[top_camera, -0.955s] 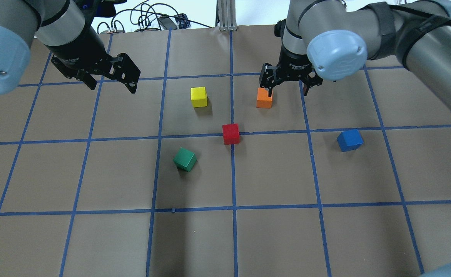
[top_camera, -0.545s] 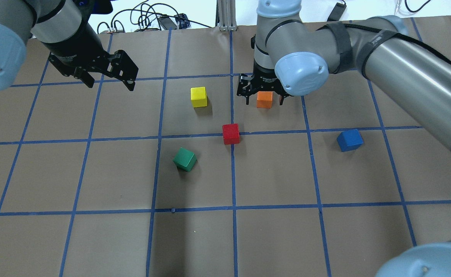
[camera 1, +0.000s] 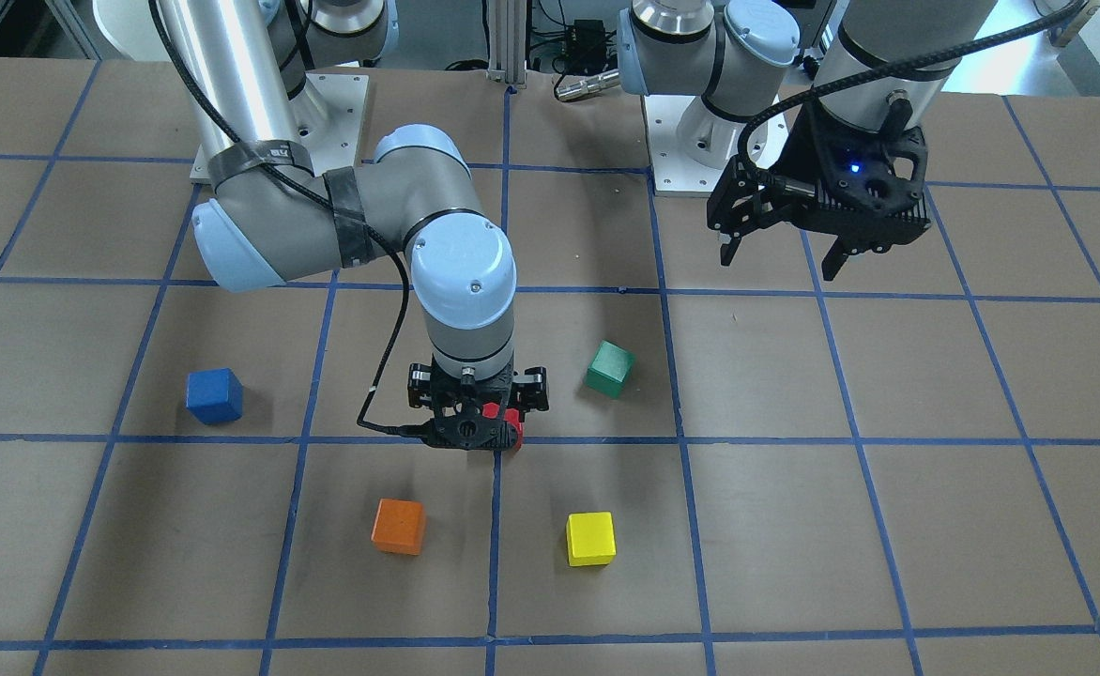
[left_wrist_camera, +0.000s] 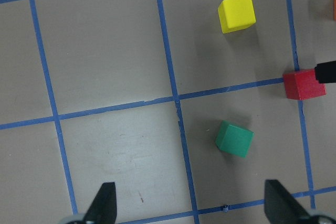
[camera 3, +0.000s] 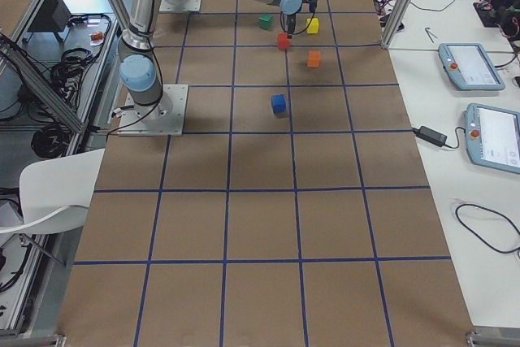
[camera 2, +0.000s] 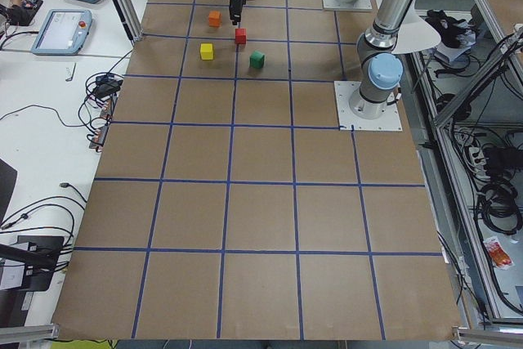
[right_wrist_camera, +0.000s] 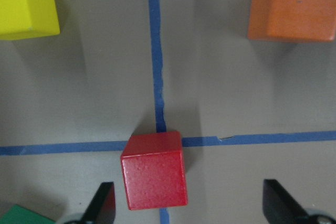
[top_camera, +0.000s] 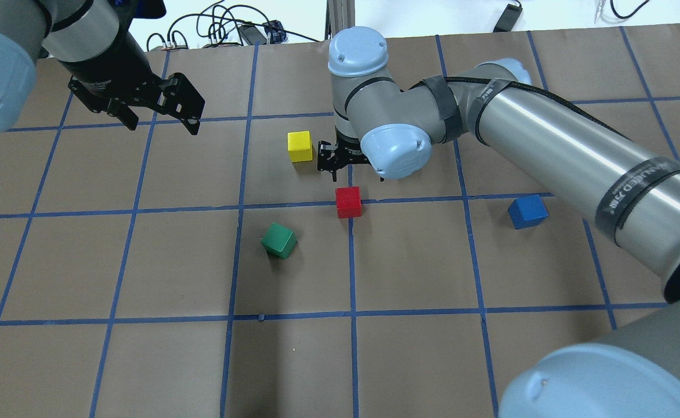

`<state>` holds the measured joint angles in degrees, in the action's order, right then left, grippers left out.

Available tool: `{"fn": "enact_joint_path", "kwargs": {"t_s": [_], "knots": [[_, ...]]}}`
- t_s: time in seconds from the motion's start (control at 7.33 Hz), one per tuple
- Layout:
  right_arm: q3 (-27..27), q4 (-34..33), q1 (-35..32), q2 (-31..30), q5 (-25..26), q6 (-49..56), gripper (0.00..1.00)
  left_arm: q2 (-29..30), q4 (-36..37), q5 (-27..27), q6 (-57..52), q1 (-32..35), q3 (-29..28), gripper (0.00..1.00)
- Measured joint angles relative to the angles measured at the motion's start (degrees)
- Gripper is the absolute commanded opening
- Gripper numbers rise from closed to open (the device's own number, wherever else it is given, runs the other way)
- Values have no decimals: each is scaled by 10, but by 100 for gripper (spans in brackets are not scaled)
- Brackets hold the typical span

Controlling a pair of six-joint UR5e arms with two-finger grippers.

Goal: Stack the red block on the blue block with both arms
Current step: 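Lower the right gripper onto the red cube and close on it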

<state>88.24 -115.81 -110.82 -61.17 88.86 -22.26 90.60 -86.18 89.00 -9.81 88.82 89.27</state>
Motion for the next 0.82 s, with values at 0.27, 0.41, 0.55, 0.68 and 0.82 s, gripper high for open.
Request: {"fn": "enact_joint_path", "kwargs": {"t_s": [0.27,0.41,0.55,0.68,0.82], "knots": [[0,-16,-11,20,0,0,100,1,0,0,-1,0,0,100],[2,-21,-16,25,1,1,100,1,0,0,-1,0,-1,100],[8,-26,-18,28,1,3,100,1,0,0,-1,0,0,100],[20,-37,-19,29,1,5,100,2,0,0,-1,0,1,100],[36,-55,-19,29,2,6,80,3,0,0,-1,0,0,100]]}}
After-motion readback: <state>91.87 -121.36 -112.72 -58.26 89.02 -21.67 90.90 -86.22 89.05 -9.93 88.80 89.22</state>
